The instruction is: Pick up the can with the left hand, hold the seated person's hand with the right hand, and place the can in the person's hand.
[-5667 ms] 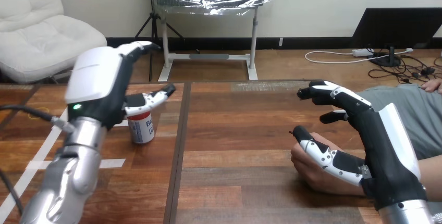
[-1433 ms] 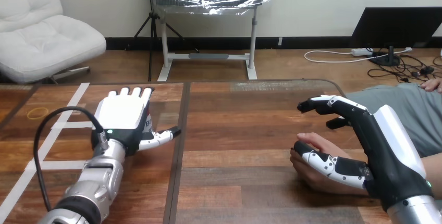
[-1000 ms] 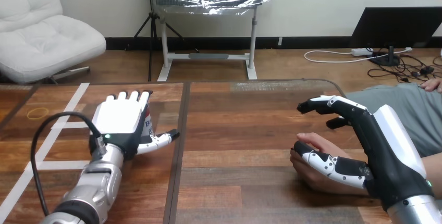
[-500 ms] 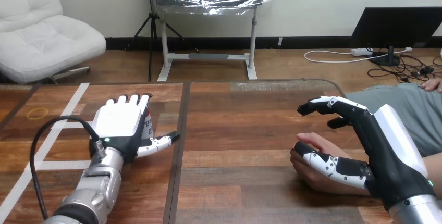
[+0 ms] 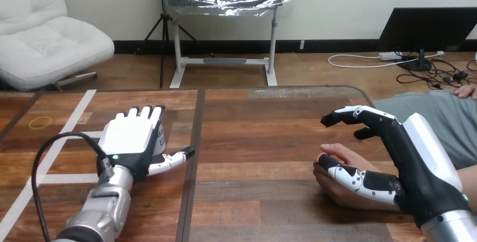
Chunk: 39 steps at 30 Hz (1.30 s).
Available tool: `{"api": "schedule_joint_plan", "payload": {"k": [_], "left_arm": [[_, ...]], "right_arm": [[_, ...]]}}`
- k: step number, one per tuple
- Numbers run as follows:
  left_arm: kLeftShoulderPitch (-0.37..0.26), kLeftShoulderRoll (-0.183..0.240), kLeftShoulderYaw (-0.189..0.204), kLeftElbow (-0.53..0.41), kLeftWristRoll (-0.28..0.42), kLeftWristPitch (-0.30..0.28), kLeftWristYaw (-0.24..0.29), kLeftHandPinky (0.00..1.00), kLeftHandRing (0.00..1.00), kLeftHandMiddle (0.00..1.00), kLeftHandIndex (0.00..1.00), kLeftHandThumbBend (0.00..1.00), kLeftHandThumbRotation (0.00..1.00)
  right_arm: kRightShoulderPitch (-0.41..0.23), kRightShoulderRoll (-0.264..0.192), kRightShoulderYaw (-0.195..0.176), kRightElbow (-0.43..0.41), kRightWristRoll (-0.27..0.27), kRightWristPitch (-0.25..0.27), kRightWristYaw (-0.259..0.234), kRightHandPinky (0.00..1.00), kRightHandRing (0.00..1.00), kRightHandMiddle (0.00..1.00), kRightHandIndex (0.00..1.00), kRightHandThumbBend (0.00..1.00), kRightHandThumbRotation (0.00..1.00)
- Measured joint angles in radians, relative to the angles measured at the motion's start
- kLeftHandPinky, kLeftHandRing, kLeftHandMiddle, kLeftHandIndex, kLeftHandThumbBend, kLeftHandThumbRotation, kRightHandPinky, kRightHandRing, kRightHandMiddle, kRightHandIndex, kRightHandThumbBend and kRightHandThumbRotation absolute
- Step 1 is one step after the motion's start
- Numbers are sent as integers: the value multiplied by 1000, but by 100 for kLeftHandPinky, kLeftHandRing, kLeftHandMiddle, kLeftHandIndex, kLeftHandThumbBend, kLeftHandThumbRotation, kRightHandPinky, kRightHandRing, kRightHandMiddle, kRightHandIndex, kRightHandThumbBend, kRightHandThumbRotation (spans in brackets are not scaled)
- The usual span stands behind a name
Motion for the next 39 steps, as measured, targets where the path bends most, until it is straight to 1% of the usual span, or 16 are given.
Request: {"api": "schedule_joint_plan", "payload": {"k": [6, 19, 26, 39], "left_arm": [[3, 2, 0, -1, -14, -11, 3, 100, 100, 100, 100, 67, 100], [16, 8, 0, -9, -15, -31, 13, 100, 100, 100, 100, 67, 100], [29, 10, 0, -28, -14, -32, 16, 100, 100, 100, 100, 67, 100], [53, 21, -1, -58, -13, -50, 24, 100, 100, 100, 100, 66, 100]], "right_arm": [[0, -1, 0, -2, 0, 6, 0, 71, 80, 78, 66, 55, 0], [-1, -2, 0, -5, 0, 9, 1, 71, 80, 78, 66, 56, 0], [-2, -2, 0, -6, 0, 11, 6, 71, 80, 77, 66, 55, 0], [-3, -2, 0, -6, 0, 12, 7, 71, 80, 77, 66, 55, 0]]}}
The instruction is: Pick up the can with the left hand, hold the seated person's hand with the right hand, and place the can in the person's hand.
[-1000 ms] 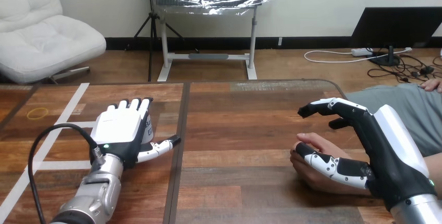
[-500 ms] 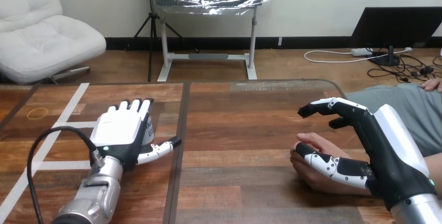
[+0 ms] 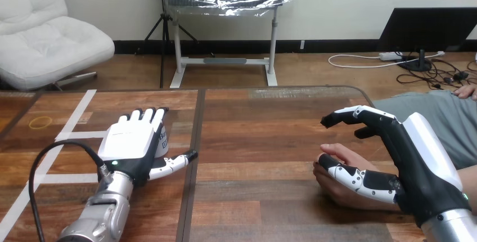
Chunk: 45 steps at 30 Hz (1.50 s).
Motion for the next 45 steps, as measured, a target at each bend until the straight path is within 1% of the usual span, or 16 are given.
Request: {"api": "schedule_joint_plan", "payload": {"k": [10, 20, 32, 33, 45], "left_arm": [[24, 18, -2, -36, 2, -19, 0, 100, 100, 100, 100, 67, 100], [61, 37, -2, -103, 4, -23, -6, 100, 100, 100, 100, 66, 100], [101, 59, -1, -188, 9, -21, -40, 100, 100, 100, 100, 67, 100], [111, 65, -1, -216, 9, -16, -50, 100, 100, 100, 100, 67, 100], [133, 76, -1, -281, 13, 4, -83, 100, 100, 100, 100, 67, 100]], "right_arm": [[0, 0, 0, -4, 0, 12, 2, 71, 80, 78, 66, 55, 0], [-2, 0, 0, -4, 0, 15, 2, 72, 80, 77, 66, 55, 0], [-10, -1, 0, -4, 0, 17, 2, 72, 80, 77, 66, 55, 0], [-12, -1, 0, -4, 1, 18, 3, 72, 80, 77, 66, 55, 0], [-14, -1, 0, -4, 2, 19, 15, 72, 80, 77, 66, 55, 0]]}}
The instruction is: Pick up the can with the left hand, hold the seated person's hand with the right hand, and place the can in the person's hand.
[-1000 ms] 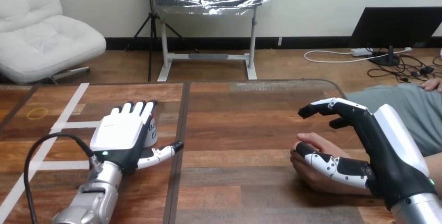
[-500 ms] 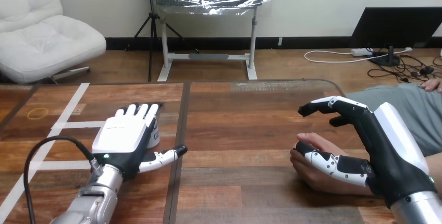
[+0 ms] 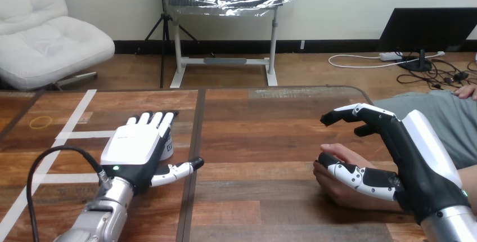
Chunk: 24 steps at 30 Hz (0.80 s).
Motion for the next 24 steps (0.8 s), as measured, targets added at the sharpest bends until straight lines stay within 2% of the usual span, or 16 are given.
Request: {"api": "schedule_joint_plan", "payload": {"k": [24], "left_arm": [[19, 24, 2, -69, 4, 25, -45, 100, 100, 100, 100, 67, 100]], "right_arm": [[-2, 0, 0, 0, 0, 1, 2, 72, 80, 77, 66, 55, 0]]}}
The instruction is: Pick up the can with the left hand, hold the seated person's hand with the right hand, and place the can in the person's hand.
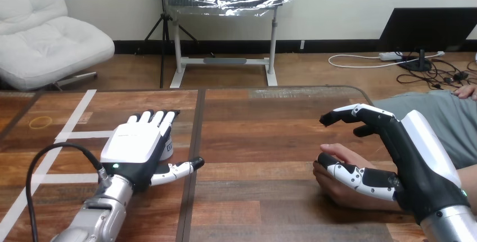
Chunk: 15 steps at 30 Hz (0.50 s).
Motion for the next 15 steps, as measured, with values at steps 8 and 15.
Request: {"api": "schedule_joint_plan", "payload": {"k": [8, 15], "left_arm": [[16, 9, 1, -29, -1, 2, -9, 100, 100, 100, 100, 66, 100], [33, 13, 1, -49, -1, 8, -17, 100, 100, 100, 100, 66, 100]], "right_arm": [[0, 0, 0, 0, -1, 0, 0, 72, 80, 77, 66, 55, 0], [0, 0, 0, 0, -1, 1, 0, 72, 80, 77, 67, 55, 0]]}}
